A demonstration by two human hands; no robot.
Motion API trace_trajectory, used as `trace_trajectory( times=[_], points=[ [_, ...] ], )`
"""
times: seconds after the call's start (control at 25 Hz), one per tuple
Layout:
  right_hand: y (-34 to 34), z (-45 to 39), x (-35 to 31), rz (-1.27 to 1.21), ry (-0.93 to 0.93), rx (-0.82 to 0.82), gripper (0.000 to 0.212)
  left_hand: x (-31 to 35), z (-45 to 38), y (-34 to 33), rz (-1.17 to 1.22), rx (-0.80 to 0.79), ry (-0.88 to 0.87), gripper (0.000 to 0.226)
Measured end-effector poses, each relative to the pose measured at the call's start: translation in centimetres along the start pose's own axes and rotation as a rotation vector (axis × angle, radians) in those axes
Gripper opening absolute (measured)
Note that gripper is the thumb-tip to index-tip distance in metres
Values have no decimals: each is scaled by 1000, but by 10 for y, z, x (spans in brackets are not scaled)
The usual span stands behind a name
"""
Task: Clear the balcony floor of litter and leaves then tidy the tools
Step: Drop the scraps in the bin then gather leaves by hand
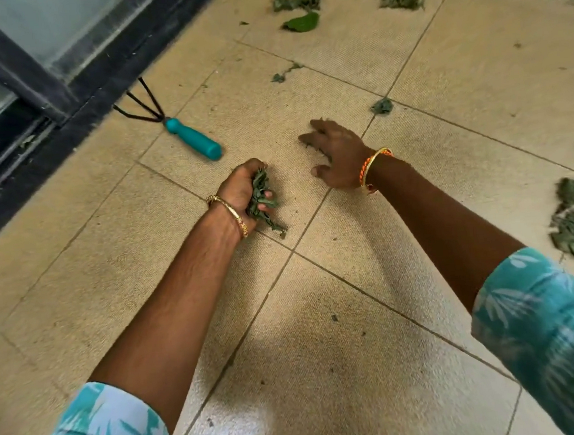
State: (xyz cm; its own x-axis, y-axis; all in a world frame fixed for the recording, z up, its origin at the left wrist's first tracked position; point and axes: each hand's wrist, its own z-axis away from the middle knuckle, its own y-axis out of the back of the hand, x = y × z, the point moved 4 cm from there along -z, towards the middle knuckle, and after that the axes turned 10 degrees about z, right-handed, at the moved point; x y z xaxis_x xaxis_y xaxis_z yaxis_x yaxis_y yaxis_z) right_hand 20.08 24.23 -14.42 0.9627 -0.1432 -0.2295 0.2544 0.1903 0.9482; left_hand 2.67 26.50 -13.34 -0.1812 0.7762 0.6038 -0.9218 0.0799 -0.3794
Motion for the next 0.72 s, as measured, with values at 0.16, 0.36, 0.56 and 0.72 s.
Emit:
trace_trajectory(
  times=[0.16, 0.36, 0.56, 0.72],
  points=[
    [-9, 34, 8, -108, 122, 274, 42, -9, 4, 0, 37, 5, 26, 23],
    [3, 72, 25, -449, -76, 533, 23, -27, 14, -9, 6, -74, 97, 22],
    [11, 107, -23, -771, -196, 587, 22, -44, 23, -29, -50, -179, 183, 22],
    [10, 116, -47, -591, -168, 418, 45, -52, 21, -33, -87, -182, 175, 29]
  ],
)
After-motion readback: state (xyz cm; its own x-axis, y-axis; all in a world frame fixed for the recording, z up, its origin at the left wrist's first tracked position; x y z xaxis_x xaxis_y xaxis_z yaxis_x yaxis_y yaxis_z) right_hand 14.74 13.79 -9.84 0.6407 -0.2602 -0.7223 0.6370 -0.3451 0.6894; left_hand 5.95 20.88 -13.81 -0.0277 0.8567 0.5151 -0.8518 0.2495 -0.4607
